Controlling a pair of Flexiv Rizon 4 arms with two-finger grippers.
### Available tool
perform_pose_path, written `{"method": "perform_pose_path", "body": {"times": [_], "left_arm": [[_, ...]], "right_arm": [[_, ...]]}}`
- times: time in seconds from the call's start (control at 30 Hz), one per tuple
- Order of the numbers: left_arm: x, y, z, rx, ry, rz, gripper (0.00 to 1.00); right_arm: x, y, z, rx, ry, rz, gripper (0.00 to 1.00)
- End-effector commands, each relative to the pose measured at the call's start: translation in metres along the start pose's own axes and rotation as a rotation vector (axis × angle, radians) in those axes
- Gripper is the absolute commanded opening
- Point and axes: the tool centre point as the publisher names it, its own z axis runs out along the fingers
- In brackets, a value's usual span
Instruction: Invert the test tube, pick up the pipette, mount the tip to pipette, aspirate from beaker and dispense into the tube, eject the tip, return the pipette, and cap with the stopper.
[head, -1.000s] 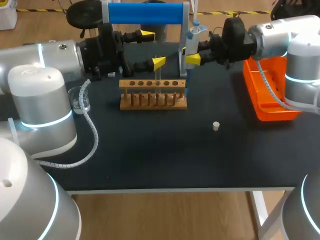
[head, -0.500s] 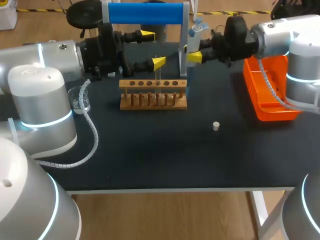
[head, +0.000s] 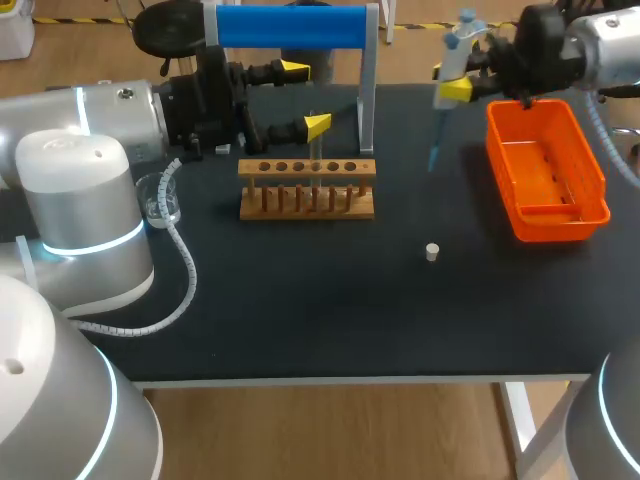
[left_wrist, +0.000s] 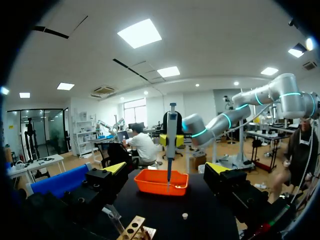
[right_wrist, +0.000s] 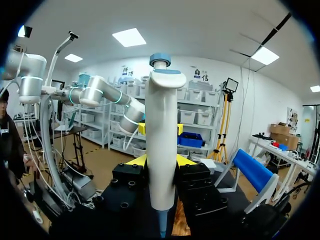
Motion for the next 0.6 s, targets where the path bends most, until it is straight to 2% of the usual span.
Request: {"method": "perform_pose_path", "body": {"times": [0.03, 0.23, 0.6], "left_arm": [[0.000, 0.001, -0.001, 0.003, 0.000, 0.001, 1.00], [0.000, 0.001, -0.001, 0.003, 0.000, 0.001, 1.00], [0.000, 0.001, -0.001, 0.003, 0.000, 0.001, 1.00]], "right_arm": [[0.005, 0.010, -0.040, 0.014, 0.007, -0.013, 0.00], [0.008, 0.008, -0.082, 0.010, -0.007, -0.006, 0.00], [0.010, -0.009, -0.156, 0.003, -0.038, 0.004, 0.00]]}}
